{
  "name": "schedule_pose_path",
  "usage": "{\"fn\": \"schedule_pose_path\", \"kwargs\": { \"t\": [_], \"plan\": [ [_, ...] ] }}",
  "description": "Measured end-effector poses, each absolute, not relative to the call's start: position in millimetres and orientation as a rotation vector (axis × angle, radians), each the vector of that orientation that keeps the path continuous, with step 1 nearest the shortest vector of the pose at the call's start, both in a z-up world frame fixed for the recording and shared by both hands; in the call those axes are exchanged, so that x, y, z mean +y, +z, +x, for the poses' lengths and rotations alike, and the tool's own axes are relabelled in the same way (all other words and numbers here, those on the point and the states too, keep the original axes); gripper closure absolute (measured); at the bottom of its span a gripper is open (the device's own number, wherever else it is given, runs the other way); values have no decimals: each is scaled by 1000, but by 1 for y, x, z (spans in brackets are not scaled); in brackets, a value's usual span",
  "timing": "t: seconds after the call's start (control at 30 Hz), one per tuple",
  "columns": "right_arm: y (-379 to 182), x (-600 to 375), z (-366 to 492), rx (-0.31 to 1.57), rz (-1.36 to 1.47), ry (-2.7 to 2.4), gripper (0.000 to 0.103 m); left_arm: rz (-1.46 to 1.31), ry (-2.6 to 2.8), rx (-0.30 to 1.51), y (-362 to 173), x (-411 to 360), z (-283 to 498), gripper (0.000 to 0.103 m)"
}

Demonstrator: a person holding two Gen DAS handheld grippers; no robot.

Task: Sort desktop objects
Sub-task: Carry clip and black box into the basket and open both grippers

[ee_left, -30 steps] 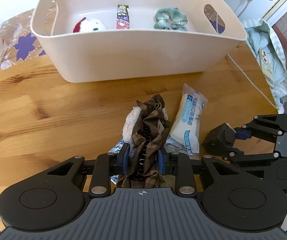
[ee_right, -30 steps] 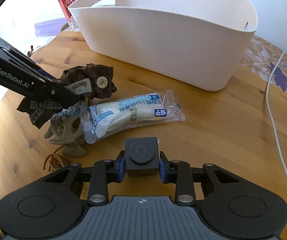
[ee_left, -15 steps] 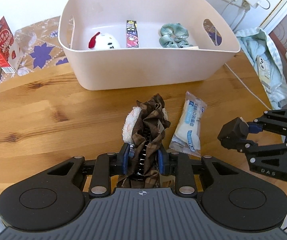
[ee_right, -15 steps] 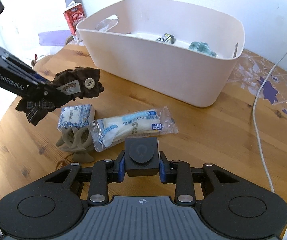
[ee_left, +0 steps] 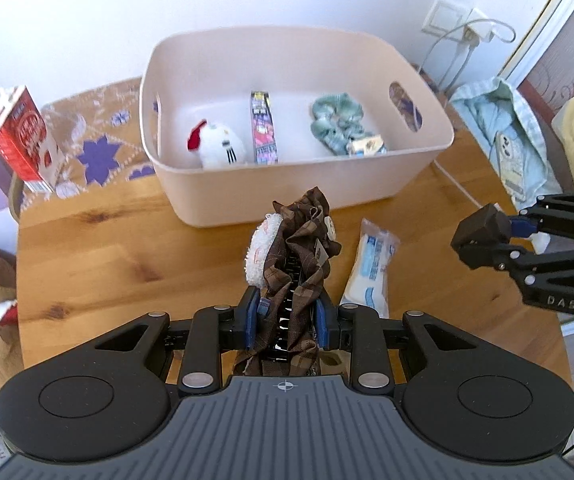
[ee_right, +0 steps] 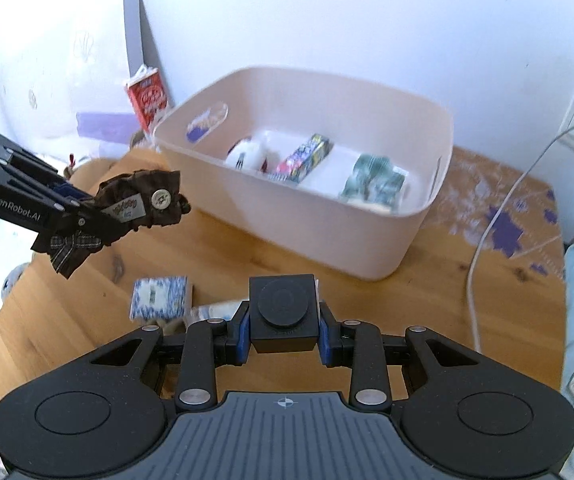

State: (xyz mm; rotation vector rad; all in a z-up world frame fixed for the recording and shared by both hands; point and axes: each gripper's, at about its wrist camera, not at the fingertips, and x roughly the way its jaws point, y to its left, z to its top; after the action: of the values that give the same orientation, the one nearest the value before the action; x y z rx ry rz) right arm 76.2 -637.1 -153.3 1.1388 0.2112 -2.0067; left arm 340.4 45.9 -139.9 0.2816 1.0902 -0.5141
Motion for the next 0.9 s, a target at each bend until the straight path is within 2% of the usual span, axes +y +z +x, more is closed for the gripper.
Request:
{"fn": "schedule_pose_path", "kwargs": {
  "t": [0.4, 0.9],
  "plan": [
    [-123, -629, 38, 96, 1087, -2139, 73, 260, -507, 984, -97, 41, 363, 75],
    [-112, -655, -37, 108, 1012, -2250, 73, 272, -477, 900, -85, -8, 438, 75]
  ]
}}
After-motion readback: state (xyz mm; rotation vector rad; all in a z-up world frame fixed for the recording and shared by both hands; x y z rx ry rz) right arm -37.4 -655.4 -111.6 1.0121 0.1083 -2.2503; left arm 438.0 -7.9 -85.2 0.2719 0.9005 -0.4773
